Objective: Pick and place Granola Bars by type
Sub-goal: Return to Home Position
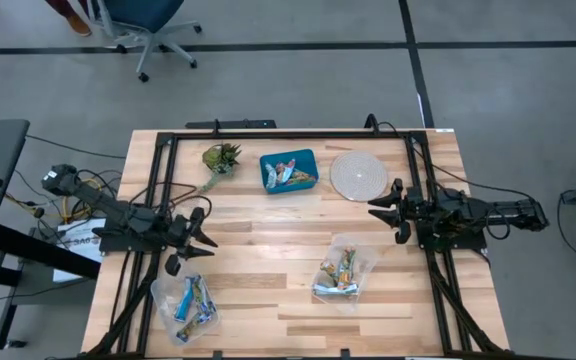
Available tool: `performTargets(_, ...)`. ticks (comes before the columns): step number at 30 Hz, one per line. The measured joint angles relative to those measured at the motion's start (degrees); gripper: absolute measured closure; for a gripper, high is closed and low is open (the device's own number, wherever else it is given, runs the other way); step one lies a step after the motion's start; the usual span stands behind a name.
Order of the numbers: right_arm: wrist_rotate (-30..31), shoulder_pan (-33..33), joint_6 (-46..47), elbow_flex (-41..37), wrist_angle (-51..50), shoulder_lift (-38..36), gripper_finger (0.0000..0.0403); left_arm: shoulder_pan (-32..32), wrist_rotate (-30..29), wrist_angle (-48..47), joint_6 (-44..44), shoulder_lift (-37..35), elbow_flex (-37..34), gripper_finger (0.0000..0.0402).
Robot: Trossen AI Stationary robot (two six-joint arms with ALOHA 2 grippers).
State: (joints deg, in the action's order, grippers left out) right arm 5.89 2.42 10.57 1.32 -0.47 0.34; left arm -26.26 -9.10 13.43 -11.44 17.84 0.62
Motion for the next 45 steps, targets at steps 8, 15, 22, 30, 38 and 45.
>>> performTargets(8, 0.0, 0.0, 0.0, 0.0, 0.0, 0.0, 0.0276, 6.3, 7.7, -6.4, 2.0, -10.2, 0.0, 0.0303)
performTargets(15, 0.0, 0.0, 0.0, 0.0, 0.0, 0.0, 0.0276, 10.7, 4.4, -10.9, 3.3, -16.2, 0.0, 0.0303)
performTargets(22, 0.0, 0.0, 0.0, 0.0, 0.0, 0.0, 0.0276, 12.3, -2.3, -9.5, 4.2, -17.8, -0.1, 0.0303)
performTargets(30, 0.0, 0.0, 0.0, 0.0, 0.0, 0.0, 0.0276, 12.2, -0.8, -9.9, 4.0, -17.7, -0.1, 0.0303)
performTargets(38, 0.0, 0.0, 0.0, 0.0, 0.0, 0.0, 0.0276, 12.2, -0.7, -9.9, 4.1, -17.6, -0.1, 0.0303)
performTargets(45, 0.0, 0.0, 0.0, 0.0, 0.0, 0.0, 0.0276, 12.2, -0.7, -10.0, 3.7, -17.6, -0.1, 0.0303)
